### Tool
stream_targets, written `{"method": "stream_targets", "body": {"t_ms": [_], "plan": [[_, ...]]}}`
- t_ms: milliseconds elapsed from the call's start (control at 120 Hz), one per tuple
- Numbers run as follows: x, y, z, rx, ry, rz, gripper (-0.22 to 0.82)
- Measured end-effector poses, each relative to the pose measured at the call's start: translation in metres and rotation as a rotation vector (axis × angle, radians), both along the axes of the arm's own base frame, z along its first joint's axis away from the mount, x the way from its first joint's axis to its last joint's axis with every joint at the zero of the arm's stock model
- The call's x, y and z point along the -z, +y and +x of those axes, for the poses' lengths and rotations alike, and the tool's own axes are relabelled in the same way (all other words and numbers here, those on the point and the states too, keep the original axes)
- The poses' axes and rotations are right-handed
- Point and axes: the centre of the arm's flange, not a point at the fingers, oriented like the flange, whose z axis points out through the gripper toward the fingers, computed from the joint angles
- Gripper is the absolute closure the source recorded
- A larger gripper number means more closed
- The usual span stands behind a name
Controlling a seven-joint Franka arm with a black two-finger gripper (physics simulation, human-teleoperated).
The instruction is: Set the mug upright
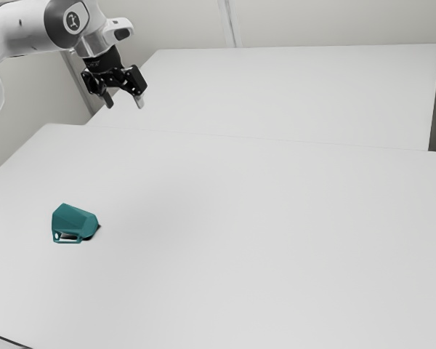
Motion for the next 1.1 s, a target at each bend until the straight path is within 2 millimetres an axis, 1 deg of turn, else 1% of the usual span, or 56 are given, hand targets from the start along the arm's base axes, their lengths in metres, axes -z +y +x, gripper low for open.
{"method": "stream_targets", "body": {"t_ms": [300, 400, 450, 492, 542, 633, 700, 800, 917, 967, 1033, 1100], "plan": [[-0.001, 0.000, -0.002, 0.014, 0.005, -0.001, 0.00], [-0.009, 0.001, -0.010, 0.016, 0.001, -0.003, 0.00], [-0.015, 0.009, -0.017, 0.005, 0.005, -0.006, 0.00], [-0.019, 0.024, -0.023, -0.017, 0.012, -0.022, 0.00], [-0.021, 0.050, -0.031, -0.055, 0.021, -0.053, 0.00], [-0.019, 0.095, -0.047, -0.115, 0.049, -0.132, 0.00], [-0.015, 0.126, -0.062, -0.151, 0.074, -0.191, 0.00], [0.006, 0.166, -0.086, -0.185, 0.117, -0.284, 0.00], [0.026, 0.214, -0.112, -0.214, 0.127, -0.373, 0.00], [0.034, 0.231, -0.121, -0.216, 0.127, -0.403, 0.00], [0.053, 0.252, -0.128, -0.217, 0.136, -0.442, 0.00], [0.068, 0.271, -0.136, -0.210, 0.136, -0.473, 0.00]]}}
